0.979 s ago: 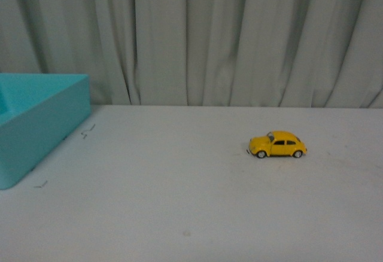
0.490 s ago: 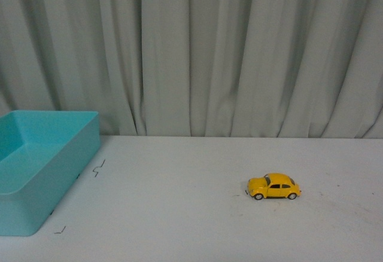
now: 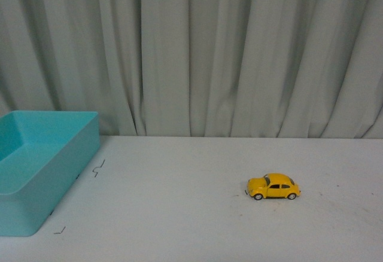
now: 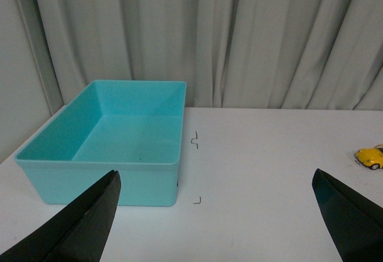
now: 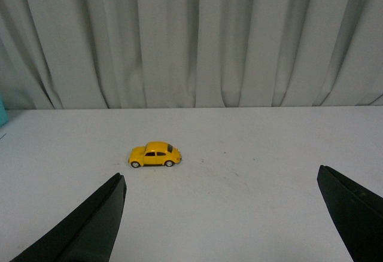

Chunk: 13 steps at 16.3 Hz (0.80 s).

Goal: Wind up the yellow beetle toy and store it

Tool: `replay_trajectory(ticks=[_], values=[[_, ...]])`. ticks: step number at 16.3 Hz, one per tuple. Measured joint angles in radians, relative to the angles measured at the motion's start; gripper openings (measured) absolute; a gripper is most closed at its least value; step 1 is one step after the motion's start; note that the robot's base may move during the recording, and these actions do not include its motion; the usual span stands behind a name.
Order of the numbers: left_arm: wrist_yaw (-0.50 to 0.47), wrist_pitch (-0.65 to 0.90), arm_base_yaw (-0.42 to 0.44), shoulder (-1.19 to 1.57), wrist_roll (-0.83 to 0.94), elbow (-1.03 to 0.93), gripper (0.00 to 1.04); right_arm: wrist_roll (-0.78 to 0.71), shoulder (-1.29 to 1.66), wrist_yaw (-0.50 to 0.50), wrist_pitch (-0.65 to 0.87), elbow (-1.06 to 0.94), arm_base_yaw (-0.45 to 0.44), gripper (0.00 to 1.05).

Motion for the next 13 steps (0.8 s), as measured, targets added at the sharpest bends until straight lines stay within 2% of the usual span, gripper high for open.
replay_trajectory(ticks=[13], values=[[0.000, 0.000, 0.000, 0.000, 0.000, 0.000, 0.98, 0.000, 0.000, 0.000, 0.000, 0.000, 0.000, 0.98]])
